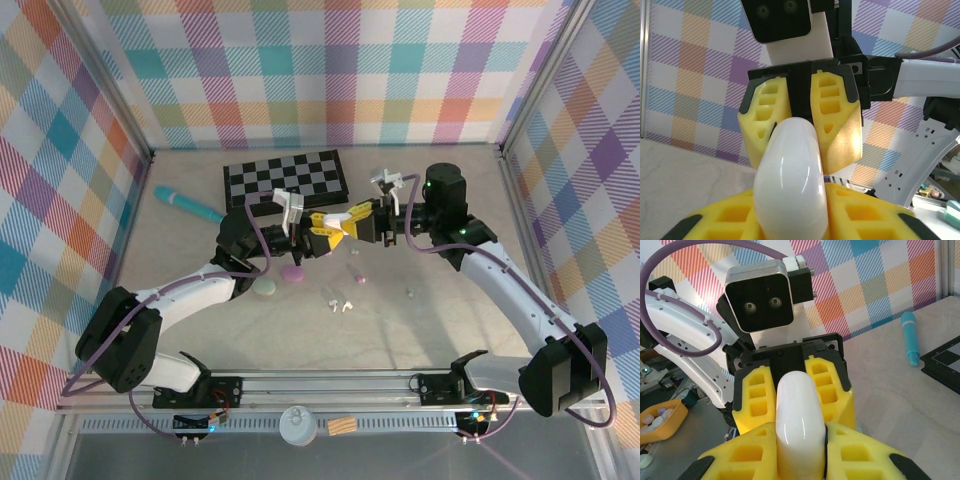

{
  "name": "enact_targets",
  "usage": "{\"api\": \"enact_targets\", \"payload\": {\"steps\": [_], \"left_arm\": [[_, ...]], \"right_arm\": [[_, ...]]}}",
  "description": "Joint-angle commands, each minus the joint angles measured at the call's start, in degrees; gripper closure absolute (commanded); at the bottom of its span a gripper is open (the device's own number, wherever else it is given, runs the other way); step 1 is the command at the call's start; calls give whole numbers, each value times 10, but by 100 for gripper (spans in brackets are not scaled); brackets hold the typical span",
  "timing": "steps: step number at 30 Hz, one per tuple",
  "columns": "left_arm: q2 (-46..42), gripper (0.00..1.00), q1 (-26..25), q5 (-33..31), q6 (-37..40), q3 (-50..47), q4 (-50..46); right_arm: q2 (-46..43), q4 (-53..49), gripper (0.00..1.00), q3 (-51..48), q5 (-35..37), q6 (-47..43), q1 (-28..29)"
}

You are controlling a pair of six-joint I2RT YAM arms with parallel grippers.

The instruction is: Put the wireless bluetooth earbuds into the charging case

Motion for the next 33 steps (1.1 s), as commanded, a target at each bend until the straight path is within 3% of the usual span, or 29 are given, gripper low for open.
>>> {"api": "enact_targets", "payload": {"steps": [1,6,10,13,24,33], "left_arm": [[-2,76,-5,20,4,22,6],[-1,87,-5,26,6,21,5],[0,91,-5,35,19,20,2],[-2,92,-5,42,21,18,9],[-16,92,-6,47,64,-1,13],[-31,93,-6,18,137,-29,6]], "right_arm": [[-12,-12,83,6,-18,-18,2],[-10,-19,81,10,-18,-20,2],[-8,-20,52,15,-2,-11,2],[-6,-21,45,14,28,-8,2],[8,4,43,28,123,32,2],[10,21,38,36,106,54,2]]}}
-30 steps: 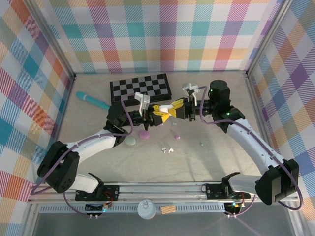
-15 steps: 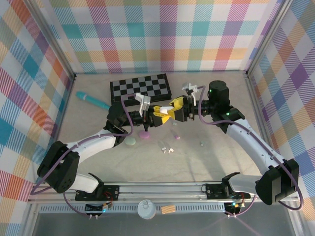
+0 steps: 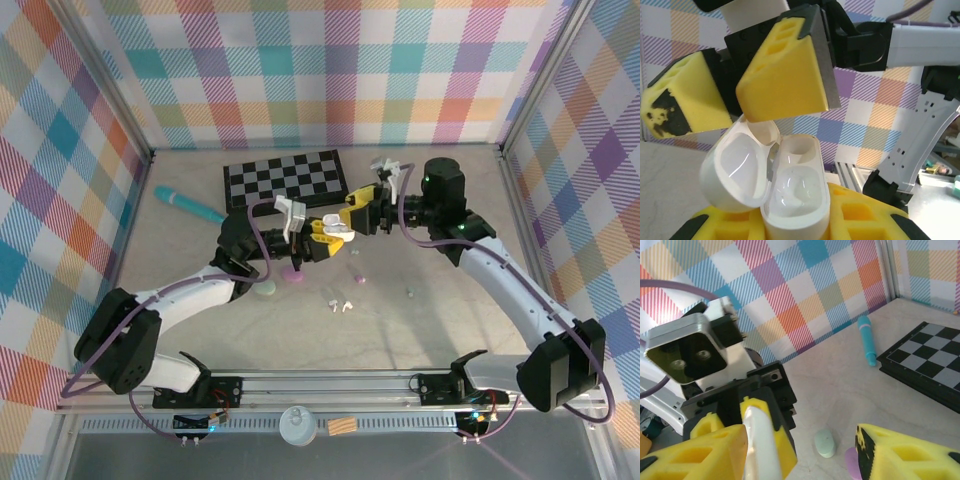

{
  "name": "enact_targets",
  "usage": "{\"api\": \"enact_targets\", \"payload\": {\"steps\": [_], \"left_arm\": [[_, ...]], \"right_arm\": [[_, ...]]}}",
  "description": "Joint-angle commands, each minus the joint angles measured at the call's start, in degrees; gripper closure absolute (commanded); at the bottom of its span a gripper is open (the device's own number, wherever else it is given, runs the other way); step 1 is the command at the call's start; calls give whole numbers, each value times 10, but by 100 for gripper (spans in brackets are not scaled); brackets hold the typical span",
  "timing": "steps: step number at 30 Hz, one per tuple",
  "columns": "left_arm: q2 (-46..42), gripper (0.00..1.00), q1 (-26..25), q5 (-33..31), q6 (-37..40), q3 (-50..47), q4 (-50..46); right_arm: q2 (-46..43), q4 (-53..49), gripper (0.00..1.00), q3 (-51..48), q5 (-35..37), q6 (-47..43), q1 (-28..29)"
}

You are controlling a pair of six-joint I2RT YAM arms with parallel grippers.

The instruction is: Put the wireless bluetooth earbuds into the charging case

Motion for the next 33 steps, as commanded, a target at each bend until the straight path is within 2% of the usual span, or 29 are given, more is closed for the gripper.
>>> {"api": "enact_targets", "payload": {"steps": [1,4,6,9,13,18,26,33], "left_arm": [[-25,93,-6,-12,73,-19,19],[-33,93,-5,-40,133,-27,-32],[-37,93,-5,-56,174,-28,-76],[-46,94,-4,-70,216,-39,-110],[-63,95,2,-86,213,-63,-94],[-80,96,8,-101,203,-93,-82],[-94,97,39,-105,182,-128,-47],[-115,97,56,-98,180,-141,-44]], "right_arm": [[-13,32,36,6,-14,16,-1],[-39,58,29,-8,-18,38,-1],[-58,73,23,-21,7,59,-2],[-88,66,17,-44,100,81,-4],[-120,48,1,-96,263,135,-26],[-98,-65,5,-120,364,202,-56],[-40,-141,20,-179,291,274,-38],[81,-208,28,-151,246,265,40]]}}
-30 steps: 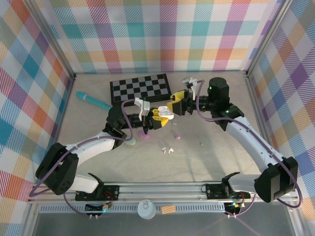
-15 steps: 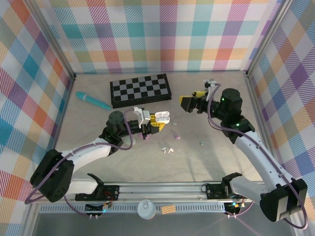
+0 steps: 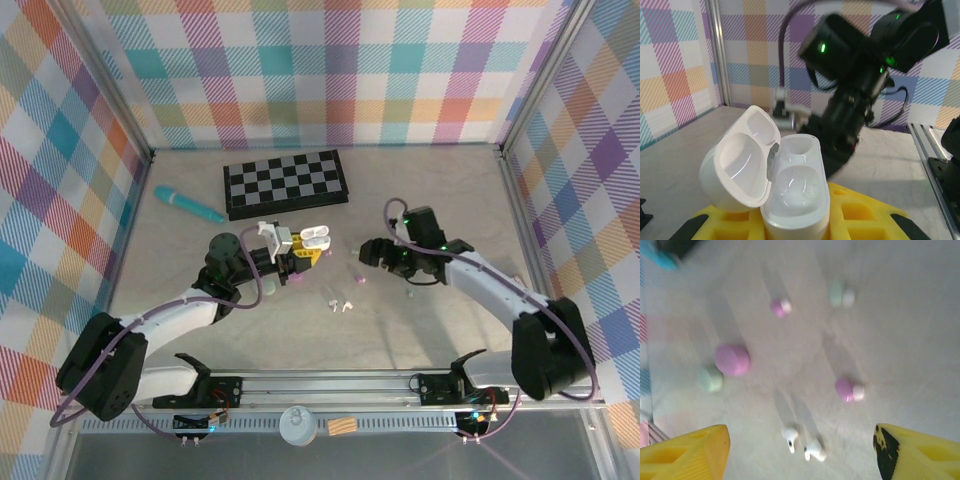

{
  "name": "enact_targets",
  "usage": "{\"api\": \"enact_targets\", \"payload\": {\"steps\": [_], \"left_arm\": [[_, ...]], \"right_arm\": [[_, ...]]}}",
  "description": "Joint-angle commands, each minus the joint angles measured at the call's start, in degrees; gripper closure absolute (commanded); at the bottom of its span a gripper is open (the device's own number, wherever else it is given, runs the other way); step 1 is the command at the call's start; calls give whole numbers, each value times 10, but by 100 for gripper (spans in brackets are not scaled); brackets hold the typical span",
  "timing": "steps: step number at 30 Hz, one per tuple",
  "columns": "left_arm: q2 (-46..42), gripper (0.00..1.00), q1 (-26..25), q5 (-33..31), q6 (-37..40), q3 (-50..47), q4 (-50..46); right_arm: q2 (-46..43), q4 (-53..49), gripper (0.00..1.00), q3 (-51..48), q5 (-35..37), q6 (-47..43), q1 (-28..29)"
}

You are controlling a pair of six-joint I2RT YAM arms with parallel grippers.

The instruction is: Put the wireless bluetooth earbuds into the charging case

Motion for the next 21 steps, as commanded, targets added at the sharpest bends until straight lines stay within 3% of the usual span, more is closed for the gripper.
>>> {"api": "enact_targets", "payload": {"steps": [1,5,10,21], "left_arm": [[-32,97,8,6,-2,-16,35],[-78,98,22,-19,6,-34,2],[-134,98,43,-54,10,-55,-41],[-150,98,51,-49,25,-51,-83]], "right_arm": [[42,-39,31,27,-32,10,33],[88,-33,43,47,-35,10,65],[132,-62,49,82,-24,-12,102],[192,-102,53,92,-13,-14,124]]}}
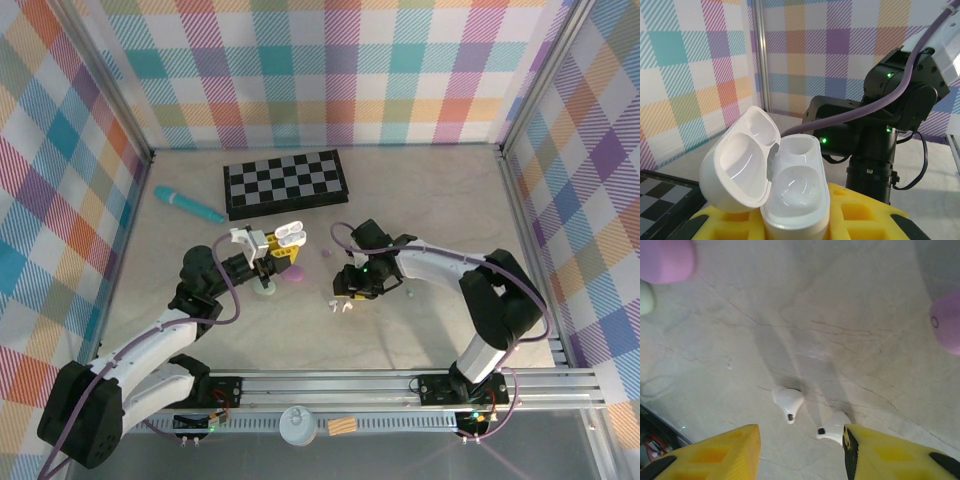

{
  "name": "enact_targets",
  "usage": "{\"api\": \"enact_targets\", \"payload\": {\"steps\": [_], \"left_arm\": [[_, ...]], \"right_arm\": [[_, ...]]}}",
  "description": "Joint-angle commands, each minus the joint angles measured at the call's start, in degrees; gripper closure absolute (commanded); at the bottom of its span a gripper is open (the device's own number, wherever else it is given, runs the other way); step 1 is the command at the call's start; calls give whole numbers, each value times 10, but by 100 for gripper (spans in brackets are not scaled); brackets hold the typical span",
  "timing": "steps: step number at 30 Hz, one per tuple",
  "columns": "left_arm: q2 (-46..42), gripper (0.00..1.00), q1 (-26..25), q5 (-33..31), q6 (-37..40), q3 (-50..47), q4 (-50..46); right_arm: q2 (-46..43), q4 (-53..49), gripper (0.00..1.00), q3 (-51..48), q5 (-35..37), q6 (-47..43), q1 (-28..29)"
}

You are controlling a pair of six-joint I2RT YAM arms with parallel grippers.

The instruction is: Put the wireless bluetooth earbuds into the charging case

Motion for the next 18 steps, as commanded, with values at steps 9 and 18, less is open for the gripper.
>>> {"api": "enact_targets", "payload": {"steps": [9,18], "left_arm": [[-4,98,5,3,25,6,-20],[-30,98,10,-10,41,4,-51]], "right_arm": [[42,-82,57,39,73,-19,25],[56,-134,59,80,128,-5,64]]}}
